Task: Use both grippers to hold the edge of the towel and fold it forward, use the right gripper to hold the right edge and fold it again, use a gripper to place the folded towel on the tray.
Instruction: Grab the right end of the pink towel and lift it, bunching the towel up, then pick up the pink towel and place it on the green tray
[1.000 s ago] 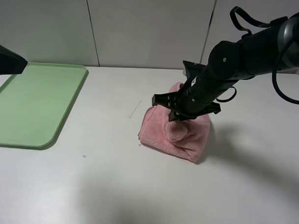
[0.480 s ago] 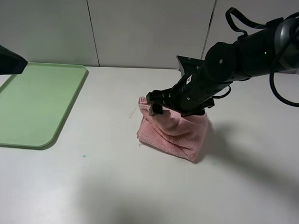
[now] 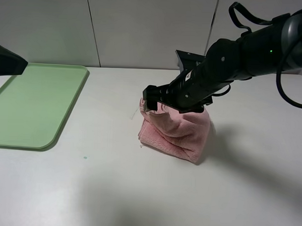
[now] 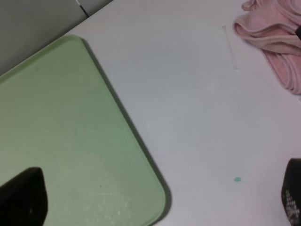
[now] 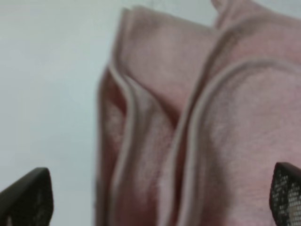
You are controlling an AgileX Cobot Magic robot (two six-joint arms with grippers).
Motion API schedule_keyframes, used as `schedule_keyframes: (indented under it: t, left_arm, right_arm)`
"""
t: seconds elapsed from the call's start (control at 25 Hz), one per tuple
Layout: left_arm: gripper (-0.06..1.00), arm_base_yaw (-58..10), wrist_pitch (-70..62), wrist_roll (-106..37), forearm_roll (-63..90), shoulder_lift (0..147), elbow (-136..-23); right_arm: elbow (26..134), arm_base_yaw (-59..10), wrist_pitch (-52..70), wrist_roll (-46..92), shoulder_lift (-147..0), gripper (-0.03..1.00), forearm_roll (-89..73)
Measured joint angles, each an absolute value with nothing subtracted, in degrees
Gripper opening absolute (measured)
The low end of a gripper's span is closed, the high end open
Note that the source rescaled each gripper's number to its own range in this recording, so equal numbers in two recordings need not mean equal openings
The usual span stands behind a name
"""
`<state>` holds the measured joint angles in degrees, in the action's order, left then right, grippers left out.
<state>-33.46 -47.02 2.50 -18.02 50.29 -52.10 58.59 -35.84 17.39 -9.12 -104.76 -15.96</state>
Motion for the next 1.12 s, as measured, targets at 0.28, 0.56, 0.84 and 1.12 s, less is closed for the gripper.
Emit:
schedule_keyframes:
  t: [0.28,0.56,0.84,1.12]
  left_arm:
    - [1.00,-33.5,-47.0,2.5,-18.0,50.3,-52.1]
    - [1.00,-33.5,-47.0,2.5,-18.0,50.3,-52.1]
    - [1.00,-33.5,-47.0,2.5,-18.0,50.3,-52.1]
    - [1.00,-33.5,-47.0,2.5,-18.0,50.3,-52.1]
  right_arm:
    - [58.6,-40.3,17.1,-9.0,-104.4,1.00,-17.4]
    - [58.6,-42.4,17.3,-9.0,-104.2,1.00,-18.8]
    - [58.6,-44.3,19.0,-8.9,-100.8,1.00,-19.9]
    - [58.6,-44.6,25.0,-8.9,-94.4,1.00,-17.6]
